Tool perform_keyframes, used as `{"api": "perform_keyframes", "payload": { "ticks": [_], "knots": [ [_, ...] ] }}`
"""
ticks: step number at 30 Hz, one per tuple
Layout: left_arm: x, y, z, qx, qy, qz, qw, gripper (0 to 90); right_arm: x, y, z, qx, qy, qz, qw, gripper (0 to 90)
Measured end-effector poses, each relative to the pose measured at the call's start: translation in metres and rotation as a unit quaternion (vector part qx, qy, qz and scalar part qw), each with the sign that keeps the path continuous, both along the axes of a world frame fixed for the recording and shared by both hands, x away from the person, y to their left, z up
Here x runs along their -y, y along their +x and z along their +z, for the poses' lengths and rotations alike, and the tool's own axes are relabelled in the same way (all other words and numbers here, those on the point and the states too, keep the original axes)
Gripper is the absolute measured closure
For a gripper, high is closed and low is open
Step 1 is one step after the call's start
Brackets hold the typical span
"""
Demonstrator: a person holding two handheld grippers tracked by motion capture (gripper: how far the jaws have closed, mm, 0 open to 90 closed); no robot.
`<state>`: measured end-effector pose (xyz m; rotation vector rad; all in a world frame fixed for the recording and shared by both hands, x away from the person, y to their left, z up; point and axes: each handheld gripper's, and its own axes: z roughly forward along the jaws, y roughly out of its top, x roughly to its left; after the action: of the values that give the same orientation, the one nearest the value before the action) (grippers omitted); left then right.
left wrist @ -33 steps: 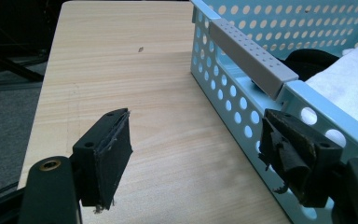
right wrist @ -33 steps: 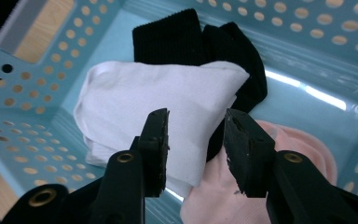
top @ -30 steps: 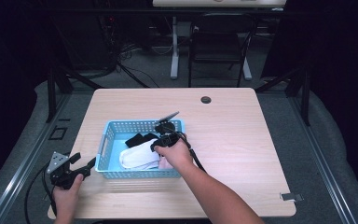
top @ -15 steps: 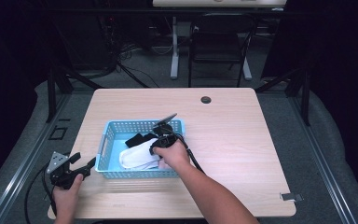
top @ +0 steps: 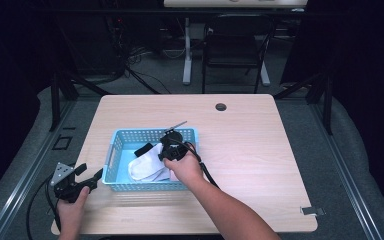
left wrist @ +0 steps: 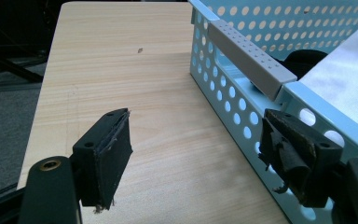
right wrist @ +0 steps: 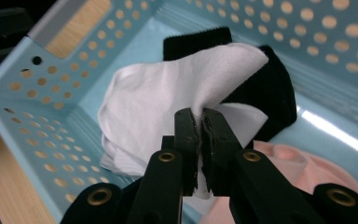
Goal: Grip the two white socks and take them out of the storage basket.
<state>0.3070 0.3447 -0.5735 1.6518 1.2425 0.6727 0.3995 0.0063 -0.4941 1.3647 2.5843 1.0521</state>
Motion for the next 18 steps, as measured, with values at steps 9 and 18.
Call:
{"api": "perform_keyframes", "payload": {
  "ticks": [9,18],
  "knots": [
    [0.000,0.000,0.000,0.001,0.000,0.001,1.0000,24.7,-0.001,-0.021,0.035,0.104,0.007,0.048,0.9934,85.6],
    [0.000,0.000,0.000,0.000,-0.001,0.000,1.0000,24.7,0.007,-0.031,0.068,0.156,0.014,0.056,0.9860,86.1]
  ]
}}
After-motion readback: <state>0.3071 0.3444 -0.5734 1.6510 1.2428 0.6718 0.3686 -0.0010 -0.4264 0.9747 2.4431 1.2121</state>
